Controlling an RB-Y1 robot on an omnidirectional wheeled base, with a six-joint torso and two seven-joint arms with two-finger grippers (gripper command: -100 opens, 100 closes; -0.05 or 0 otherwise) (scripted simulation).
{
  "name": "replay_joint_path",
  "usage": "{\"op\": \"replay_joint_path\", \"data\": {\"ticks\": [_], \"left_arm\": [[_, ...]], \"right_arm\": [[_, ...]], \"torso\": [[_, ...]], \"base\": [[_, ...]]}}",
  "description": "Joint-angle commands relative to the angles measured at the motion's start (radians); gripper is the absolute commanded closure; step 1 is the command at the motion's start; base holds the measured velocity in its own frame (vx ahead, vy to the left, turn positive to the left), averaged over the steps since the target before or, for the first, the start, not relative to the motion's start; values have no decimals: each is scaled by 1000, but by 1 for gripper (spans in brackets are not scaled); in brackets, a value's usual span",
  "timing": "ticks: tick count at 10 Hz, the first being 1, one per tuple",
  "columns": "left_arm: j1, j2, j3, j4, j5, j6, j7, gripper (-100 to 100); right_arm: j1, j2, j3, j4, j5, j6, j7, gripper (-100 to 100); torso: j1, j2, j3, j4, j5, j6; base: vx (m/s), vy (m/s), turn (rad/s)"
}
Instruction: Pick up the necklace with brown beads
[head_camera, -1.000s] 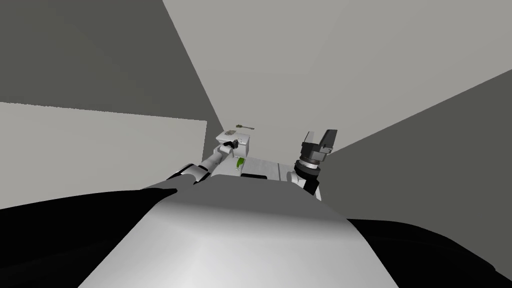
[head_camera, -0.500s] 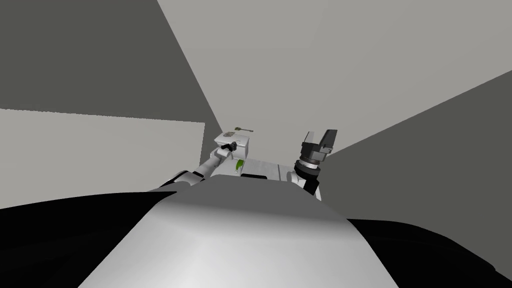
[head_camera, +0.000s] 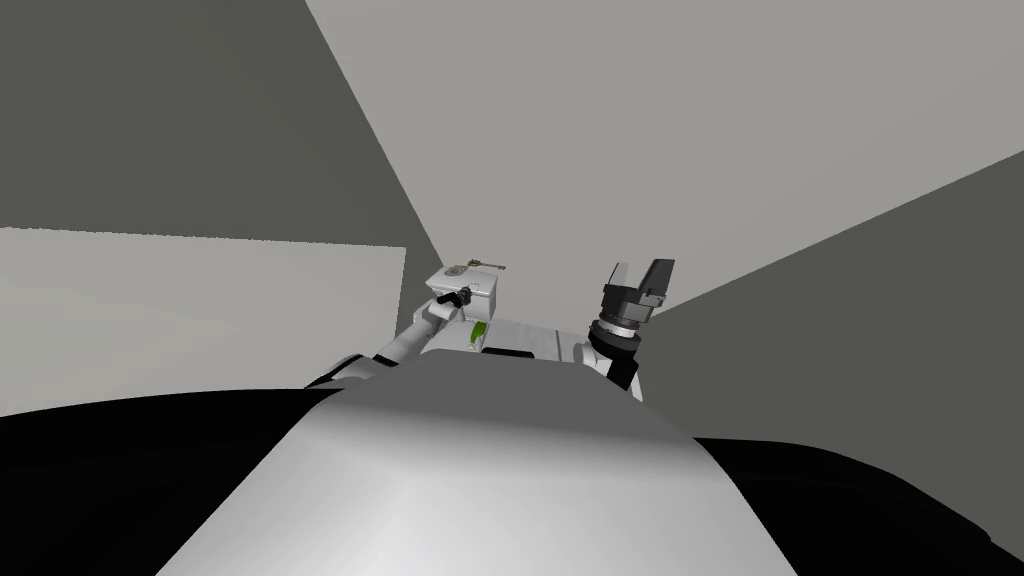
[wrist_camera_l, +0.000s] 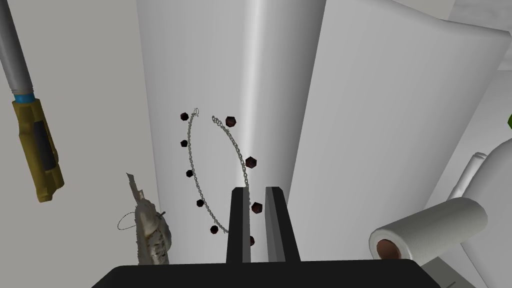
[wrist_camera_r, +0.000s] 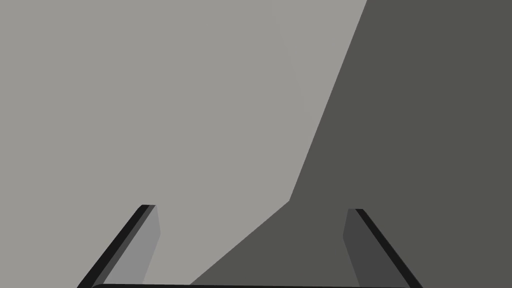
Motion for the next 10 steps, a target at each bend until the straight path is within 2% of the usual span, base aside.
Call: {"op": "replay_joint_path", "data": {"ticks": [1, 3, 4, 6, 7, 8, 9, 10], "left_arm": [[50, 12, 22, -50, -22, 12, 14, 100], [86, 12, 22, -97, -22, 12, 14, 100], [129, 25, 46, -136, -46, 28, 30, 100], [170, 25, 46, -200, -46, 28, 30, 100], [217, 38, 70, -238, -69, 44, 46, 100], [252, 38, 70, -279, -69, 44, 46, 100], [254, 38, 70, -297, -69, 44, 46, 100], [296, 52, 94, -331, -93, 59, 61, 100]], "right_arm": [[0, 0, 0, 0, 0, 0, 0, 0], [0, 0, 0, 0, 0, 0, 0, 0], [0, 0, 0, 0, 0, 0, 0, 0], [0, 0, 0, 0, 0, 0, 0, 0], [0, 0, 0, 0, 0, 0, 0, 0], [0, 0, 0, 0, 0, 0, 0, 0], [0, 0, 0, 0, 0, 0, 0, 0], [0, 0, 0, 0, 0, 0, 0, 0]], "torso": [[0, 0, 0, 0, 0, 0], [1, -3, -2, -1, 0, -1], [0, 0, 0, 0, 0, -1], [1, -2, -1, -1, 0, -1], [0, -1, -1, 0, 0, 0], [1, -3, -2, 0, 0, -1], [1, -3, -2, -1, 0, -1], [0, -2, -1, 0, 0, 0]], "base": [[83, 8, -77], [51, -1, 11], [66, 6, -68], [61, 0, 0], [87, 4, -58], [86, 1, -13], [40, -1, 13], [64, 3, -66]]}}
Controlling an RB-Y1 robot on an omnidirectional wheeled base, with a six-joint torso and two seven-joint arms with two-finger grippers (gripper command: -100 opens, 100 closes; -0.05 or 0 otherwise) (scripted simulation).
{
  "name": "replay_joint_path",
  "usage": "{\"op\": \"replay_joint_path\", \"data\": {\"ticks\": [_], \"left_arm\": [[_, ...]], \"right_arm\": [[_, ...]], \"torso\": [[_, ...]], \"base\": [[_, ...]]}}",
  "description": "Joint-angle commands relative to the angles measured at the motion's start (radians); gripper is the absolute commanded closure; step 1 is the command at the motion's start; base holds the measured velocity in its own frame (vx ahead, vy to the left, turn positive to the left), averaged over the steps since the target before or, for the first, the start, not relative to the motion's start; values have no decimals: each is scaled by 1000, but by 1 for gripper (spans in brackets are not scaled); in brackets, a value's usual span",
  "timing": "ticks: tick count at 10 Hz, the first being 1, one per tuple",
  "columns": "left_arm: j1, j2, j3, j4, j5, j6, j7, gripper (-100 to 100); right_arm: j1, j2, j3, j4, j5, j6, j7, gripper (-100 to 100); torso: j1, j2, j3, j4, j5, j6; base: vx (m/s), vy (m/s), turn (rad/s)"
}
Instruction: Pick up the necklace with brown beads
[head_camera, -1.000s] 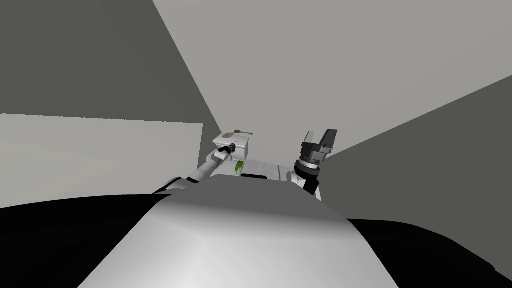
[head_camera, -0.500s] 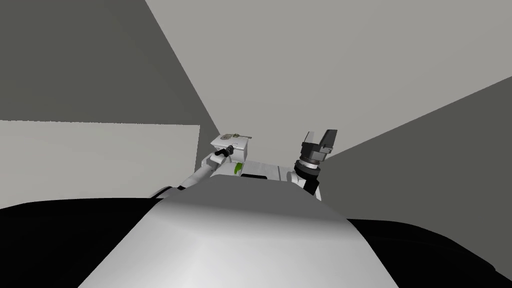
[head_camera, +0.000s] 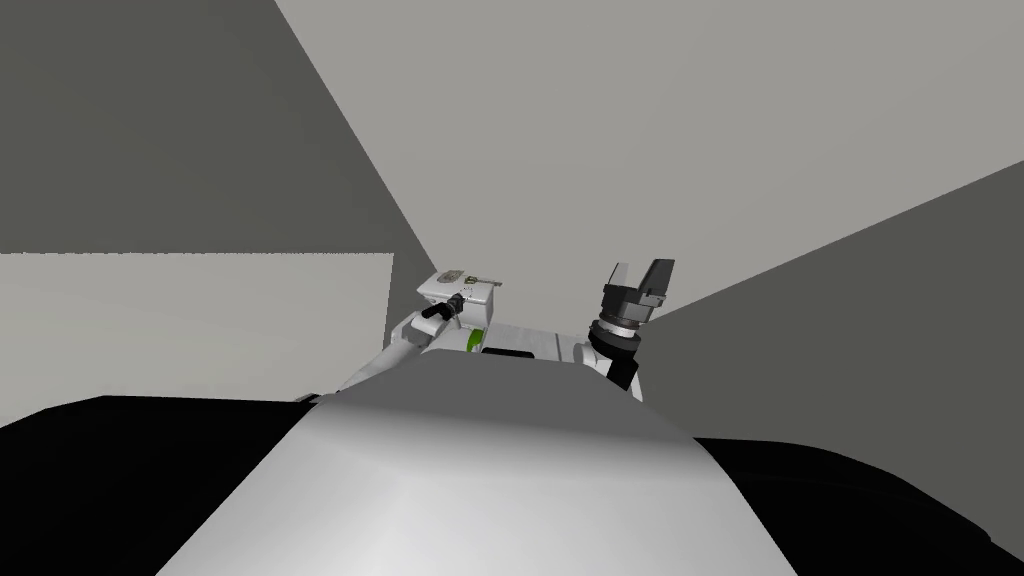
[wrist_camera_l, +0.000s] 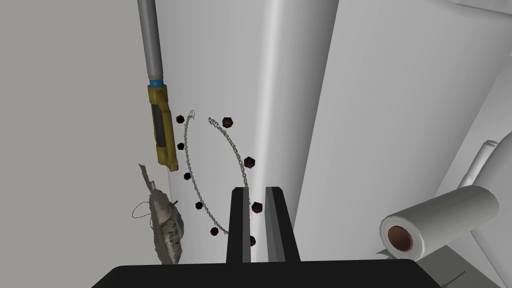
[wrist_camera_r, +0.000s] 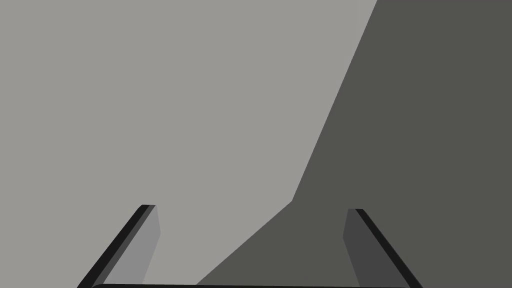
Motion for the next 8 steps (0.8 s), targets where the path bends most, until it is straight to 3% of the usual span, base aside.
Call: {"op": "replay_joint_path", "data": {"ticks": [1, 2, 3, 5, 6, 7, 8], "left_arm": [[50, 5, 12, -50, -12, 11, 9, 100], [61, 5, 12, -83, -12, 11, 9, 100], [98, 19, 36, -109, -36, 27, 25, 100], [145, 19, 36, -160, -36, 27, 25, 100], [145, 19, 36, -180, -36, 27, 25, 100], [137, 19, 34, -159, -34, 26, 24, 100], [136, 19, 34, -161, -34, 25, 24, 0]], "right_arm": [[0, 0, 0, 0, 0, 0, 0, 0], [0, 0, 0, 0, 0, 0, 0, 0], [0, 0, 0, 0, 0, 0, 0, 0], [0, 0, 0, 0, 0, 0, 0, 0], [0, 0, 0, 0, 0, 0, 0, 0], [0, 0, 0, 0, 0, 0, 0, 0], [0, 0, 0, 0, 0, 0, 0, 0]], "torso": [[0, 0, 0, 0, 0, 0], [0, 0, 0, 0, 0, 0], [-1, 1, 0, 0, 0, 1], [0, -1, -1, 0, 0, 0], [0, 1, 0, 0, 0, 0], [-1, 3, 1, 1, 0, 1], [-1, 3, 2, 1, 0, 0]], "base": [[74, 1, -20], [43, 0, 8], [71, -10, -50], [61, 4, -6], [0, 0, 0], [0, 0, 0], [0, 0, 0]]}}
